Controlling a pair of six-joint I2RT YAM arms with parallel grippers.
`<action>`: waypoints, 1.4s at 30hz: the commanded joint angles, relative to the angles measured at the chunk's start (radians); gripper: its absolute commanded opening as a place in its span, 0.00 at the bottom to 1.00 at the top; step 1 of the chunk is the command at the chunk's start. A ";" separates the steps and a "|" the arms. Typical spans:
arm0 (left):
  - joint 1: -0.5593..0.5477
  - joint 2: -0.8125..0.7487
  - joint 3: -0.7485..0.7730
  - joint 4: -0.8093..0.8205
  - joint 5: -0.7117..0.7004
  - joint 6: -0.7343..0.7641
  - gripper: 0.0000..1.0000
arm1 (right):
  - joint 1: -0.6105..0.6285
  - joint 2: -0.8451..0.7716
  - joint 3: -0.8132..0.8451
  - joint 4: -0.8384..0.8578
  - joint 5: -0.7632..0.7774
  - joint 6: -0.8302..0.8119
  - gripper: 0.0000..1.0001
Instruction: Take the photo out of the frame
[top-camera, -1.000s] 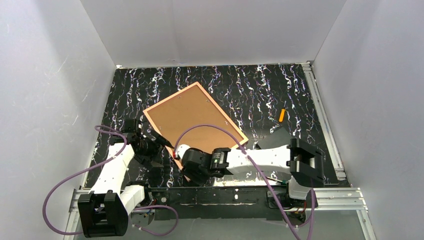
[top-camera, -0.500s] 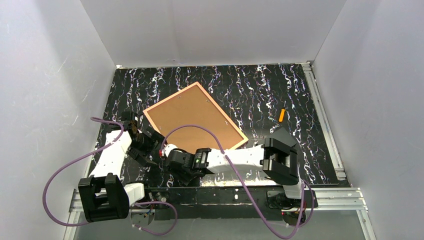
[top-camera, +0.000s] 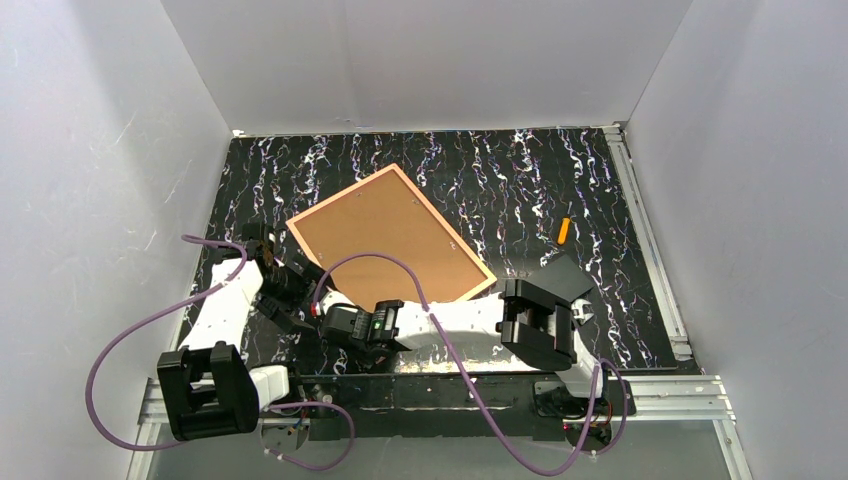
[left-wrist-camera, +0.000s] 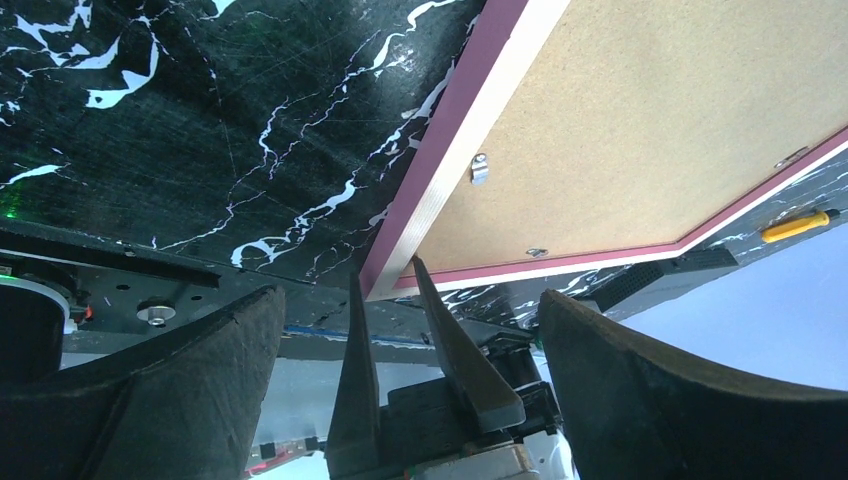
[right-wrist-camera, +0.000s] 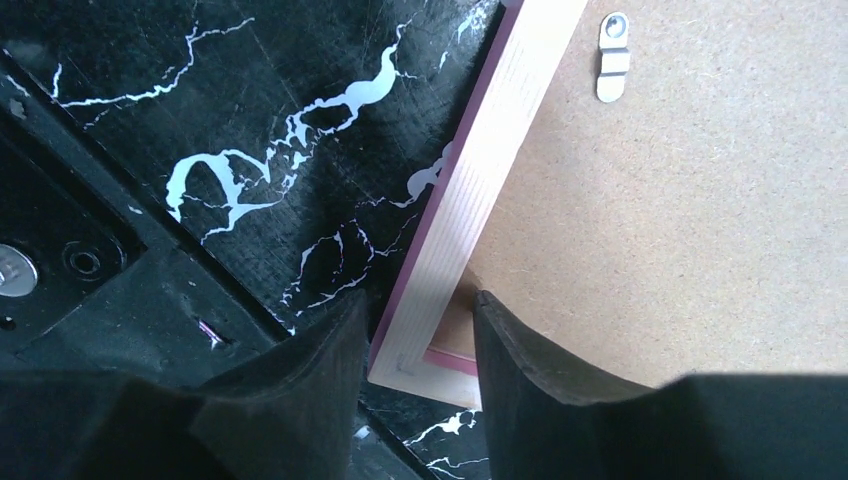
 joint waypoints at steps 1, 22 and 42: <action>0.008 0.019 0.014 -0.108 0.032 0.001 0.98 | 0.004 0.017 0.050 -0.031 0.033 0.013 0.47; 0.027 -0.146 0.011 0.113 0.309 -0.145 0.98 | -0.145 -0.313 -0.064 0.006 -0.121 0.040 0.01; 0.027 -0.344 -0.310 0.758 0.287 -0.500 0.91 | -0.292 -0.411 -0.001 -0.043 -0.423 0.174 0.01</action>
